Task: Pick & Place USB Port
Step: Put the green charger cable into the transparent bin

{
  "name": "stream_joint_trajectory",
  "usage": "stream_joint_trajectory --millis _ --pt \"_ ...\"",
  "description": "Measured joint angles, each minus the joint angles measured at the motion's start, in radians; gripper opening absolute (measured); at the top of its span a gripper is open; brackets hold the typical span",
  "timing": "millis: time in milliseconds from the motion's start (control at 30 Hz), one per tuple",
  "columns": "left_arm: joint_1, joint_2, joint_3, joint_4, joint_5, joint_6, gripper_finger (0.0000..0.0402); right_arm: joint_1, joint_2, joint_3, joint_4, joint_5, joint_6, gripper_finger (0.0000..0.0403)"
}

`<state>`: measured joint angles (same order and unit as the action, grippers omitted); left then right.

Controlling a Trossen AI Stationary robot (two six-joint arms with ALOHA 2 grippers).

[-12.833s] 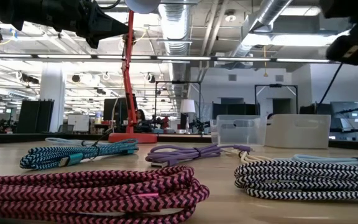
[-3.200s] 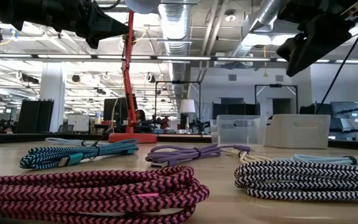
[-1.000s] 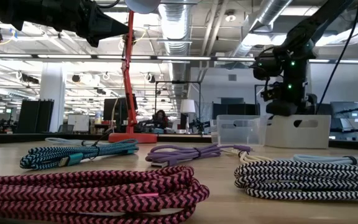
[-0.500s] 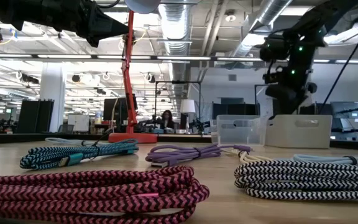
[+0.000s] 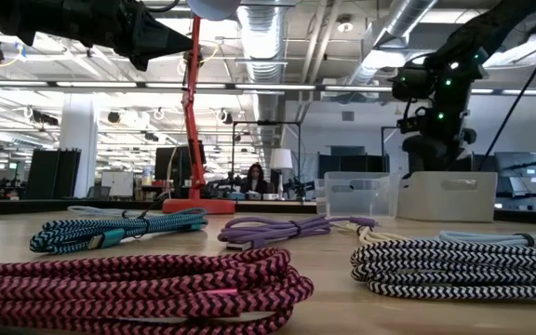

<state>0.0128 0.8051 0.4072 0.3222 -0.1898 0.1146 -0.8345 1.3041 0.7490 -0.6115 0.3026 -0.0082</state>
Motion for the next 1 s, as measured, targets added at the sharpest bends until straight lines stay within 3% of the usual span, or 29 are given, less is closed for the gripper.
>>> stream_joint_trajectory --millis 233,633,767,933,1000 --pt "0.0 0.0 0.0 0.0 0.0 0.0 0.0006 0.0 0.097 0.0 -0.005 -0.014 -0.007 0.0115" --pt "0.0 0.0 0.0 0.0 0.0 0.0 0.0006 0.0 0.227 0.002 0.003 -0.011 -0.029 0.0152" --pt "0.0 0.0 0.0 0.0 0.0 0.0 0.0006 -0.001 0.238 0.002 0.007 -0.005 -0.029 0.0115" --pt "0.0 0.0 0.0 0.0 0.0 0.0 0.0006 0.0 0.218 0.002 0.021 0.017 -0.052 0.0021" --pt "0.0 0.0 0.0 0.0 0.0 0.0 0.0006 0.0 0.2 0.002 0.024 0.017 -0.056 0.0013"
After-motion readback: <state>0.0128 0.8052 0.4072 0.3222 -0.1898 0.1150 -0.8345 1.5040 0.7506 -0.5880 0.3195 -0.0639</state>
